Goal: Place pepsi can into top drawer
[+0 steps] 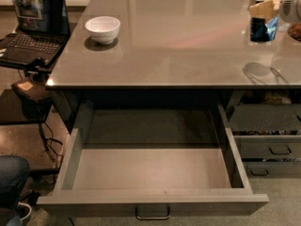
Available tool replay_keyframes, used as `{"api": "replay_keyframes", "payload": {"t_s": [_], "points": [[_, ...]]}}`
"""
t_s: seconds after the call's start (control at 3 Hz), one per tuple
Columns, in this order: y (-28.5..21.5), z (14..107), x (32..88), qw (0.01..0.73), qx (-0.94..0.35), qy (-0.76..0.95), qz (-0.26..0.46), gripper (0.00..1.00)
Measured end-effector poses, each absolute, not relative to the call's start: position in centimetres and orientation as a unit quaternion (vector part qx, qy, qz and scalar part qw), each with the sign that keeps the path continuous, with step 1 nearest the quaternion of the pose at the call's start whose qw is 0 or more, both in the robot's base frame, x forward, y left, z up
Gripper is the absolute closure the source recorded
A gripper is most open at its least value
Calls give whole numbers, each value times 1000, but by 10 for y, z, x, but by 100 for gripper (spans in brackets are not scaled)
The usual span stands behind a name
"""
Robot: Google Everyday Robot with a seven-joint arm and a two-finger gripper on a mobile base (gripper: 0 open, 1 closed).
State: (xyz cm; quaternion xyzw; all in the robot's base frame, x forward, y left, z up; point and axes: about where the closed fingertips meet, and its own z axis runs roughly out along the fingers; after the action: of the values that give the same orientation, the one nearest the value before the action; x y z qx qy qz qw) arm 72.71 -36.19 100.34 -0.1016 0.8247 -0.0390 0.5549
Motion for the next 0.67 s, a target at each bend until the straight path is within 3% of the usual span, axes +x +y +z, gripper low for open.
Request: {"api": "replay_keyframes", "payload": {"t_s": [0.67], "points": [[-360, 1001, 699, 551, -91, 829, -33, 100]]}}
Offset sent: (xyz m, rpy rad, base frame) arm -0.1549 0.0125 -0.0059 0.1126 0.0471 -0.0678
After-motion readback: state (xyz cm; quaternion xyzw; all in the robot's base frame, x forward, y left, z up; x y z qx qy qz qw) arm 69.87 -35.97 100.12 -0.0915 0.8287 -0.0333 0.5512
